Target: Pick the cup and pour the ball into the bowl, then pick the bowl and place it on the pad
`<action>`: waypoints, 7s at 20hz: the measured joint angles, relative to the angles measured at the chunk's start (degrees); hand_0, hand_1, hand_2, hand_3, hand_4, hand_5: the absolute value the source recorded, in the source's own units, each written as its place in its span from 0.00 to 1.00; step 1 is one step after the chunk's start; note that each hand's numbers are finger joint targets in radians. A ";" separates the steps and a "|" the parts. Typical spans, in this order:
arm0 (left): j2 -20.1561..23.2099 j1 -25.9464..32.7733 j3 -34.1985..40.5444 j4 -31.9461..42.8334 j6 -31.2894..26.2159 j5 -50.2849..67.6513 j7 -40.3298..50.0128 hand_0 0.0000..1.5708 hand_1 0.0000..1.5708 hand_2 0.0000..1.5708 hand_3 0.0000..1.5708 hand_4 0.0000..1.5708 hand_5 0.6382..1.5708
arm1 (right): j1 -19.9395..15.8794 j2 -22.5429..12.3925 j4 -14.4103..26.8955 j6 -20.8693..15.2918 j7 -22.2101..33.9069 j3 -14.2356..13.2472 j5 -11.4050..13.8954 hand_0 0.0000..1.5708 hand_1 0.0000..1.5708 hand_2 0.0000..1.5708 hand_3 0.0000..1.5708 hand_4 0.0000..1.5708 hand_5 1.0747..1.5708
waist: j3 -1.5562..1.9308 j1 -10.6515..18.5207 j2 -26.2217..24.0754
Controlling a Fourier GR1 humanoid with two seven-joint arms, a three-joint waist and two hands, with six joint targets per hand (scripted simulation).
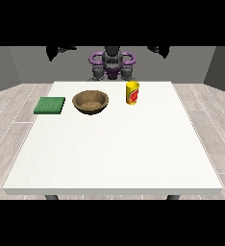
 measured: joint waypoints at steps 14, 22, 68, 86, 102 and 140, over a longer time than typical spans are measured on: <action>-6.75 -3.57 -3.11 22.39 6.14 -7.47 -27.95 0.00 0.00 0.00 0.00 0.00 0.95 | -4.94 -0.61 5.80 3.52 -9.35 -1.05 1.61 0.00 0.00 0.00 0.00 0.00 1.00 | -0.03 -3.66 10.88; -7.12 -10.76 -0.60 39.39 8.32 -8.30 -38.79 0.00 0.00 0.00 0.00 0.00 0.94 | -5.96 -0.91 10.94 5.50 -13.63 -2.21 2.05 0.00 0.00 0.00 0.00 0.00 1.00 | -0.02 -4.25 12.62; 8.25 -36.55 -19.21 57.35 30.95 -47.20 -3.67 0.95 0.95 1.00 1.00 0.96 0.65 | -8.03 -7.26 30.99 12.79 -15.66 -7.49 0.79 0.00 0.00 0.00 0.00 0.00 1.00 | 0.09 -3.26 -0.31; -0.39 -50.16 -43.36 62.98 21.75 -83.18 18.72 0.98 0.98 1.00 1.00 1.00 0.52 | -11.09 -8.97 35.78 15.28 -16.97 -7.83 0.73 0.00 0.00 0.00 0.00 0.00 1.00 | 0.11 -5.84 -1.22; -3.74 -53.16 -55.19 65.54 7.67 -102.30 18.51 0.94 0.94 1.00 1.00 0.95 0.63 | -11.88 -8.05 36.54 14.13 -12.85 -7.14 0.40 0.00 0.00 0.00 0.00 0.07 0.99 | 0.00 -4.81 -3.05; -1.70 -17.21 -11.17 25.65 9.65 -14.88 -15.48 0.00 0.00 0.00 0.00 0.00 0.99 | -24.95 5.35 50.27 -8.56 -23.34 -6.88 3.70 0.00 0.00 0.00 0.00 0.10 0.98 | 0.02 9.59 11.98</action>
